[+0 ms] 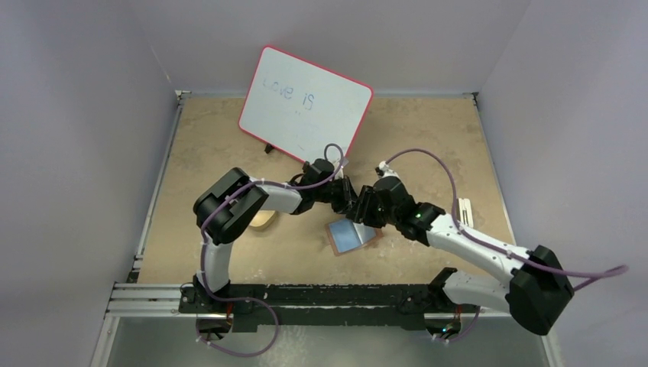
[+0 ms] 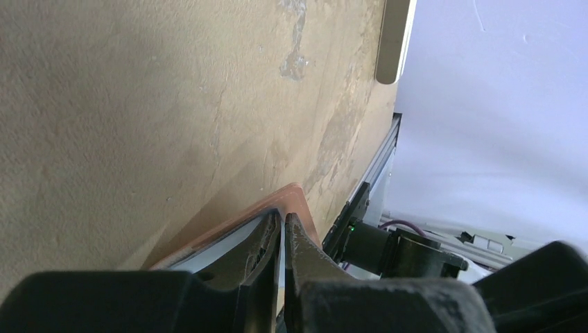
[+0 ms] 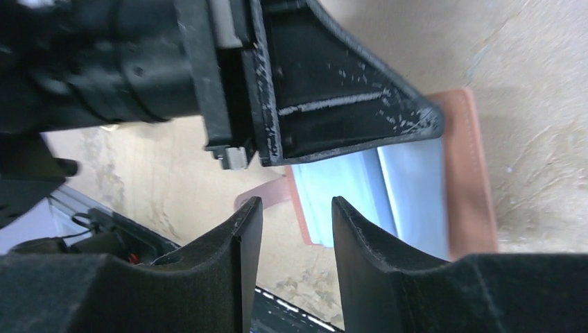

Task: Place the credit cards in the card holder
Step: Open the card holder at the center of the board.

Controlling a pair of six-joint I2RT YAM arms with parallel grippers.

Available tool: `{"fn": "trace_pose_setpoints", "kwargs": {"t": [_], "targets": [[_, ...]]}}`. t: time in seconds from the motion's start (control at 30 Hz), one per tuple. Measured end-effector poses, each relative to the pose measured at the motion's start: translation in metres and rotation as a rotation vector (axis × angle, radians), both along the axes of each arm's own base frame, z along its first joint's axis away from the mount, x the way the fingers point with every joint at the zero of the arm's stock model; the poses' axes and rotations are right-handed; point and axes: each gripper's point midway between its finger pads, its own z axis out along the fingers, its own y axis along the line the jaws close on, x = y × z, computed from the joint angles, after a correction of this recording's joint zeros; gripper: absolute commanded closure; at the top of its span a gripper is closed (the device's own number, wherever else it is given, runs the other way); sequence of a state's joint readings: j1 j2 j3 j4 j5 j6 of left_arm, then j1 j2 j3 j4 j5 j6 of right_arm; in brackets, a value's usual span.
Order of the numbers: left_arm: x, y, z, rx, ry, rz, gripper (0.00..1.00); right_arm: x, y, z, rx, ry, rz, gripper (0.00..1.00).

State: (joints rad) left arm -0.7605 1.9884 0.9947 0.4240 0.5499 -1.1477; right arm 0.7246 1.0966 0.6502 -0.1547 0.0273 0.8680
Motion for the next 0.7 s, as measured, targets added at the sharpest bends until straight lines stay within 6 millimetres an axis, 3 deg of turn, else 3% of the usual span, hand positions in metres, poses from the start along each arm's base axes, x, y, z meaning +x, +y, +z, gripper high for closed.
{"fn": "trace_pose_setpoints", "kwargs": {"t": [0.23,0.4,0.53,0.7], "targets": [[0.004,0.001,-0.004,0.032,-0.011,0.003,0.92,-0.012,0.007,-0.048,-0.089,0.115,0.011,0.5],[0.008,0.006,-0.006,0.091,-0.032,-0.009,0.85,-0.006,0.0,-0.052,-0.14,0.081,0.004,0.46],[0.018,0.018,0.007,0.119,-0.068,0.007,0.77,-0.002,-0.003,-0.053,-0.169,0.044,0.03,0.43],[0.037,0.045,0.041,0.14,-0.144,0.061,0.71,-0.003,-0.005,-0.063,-0.198,0.033,0.064,0.41]]}}
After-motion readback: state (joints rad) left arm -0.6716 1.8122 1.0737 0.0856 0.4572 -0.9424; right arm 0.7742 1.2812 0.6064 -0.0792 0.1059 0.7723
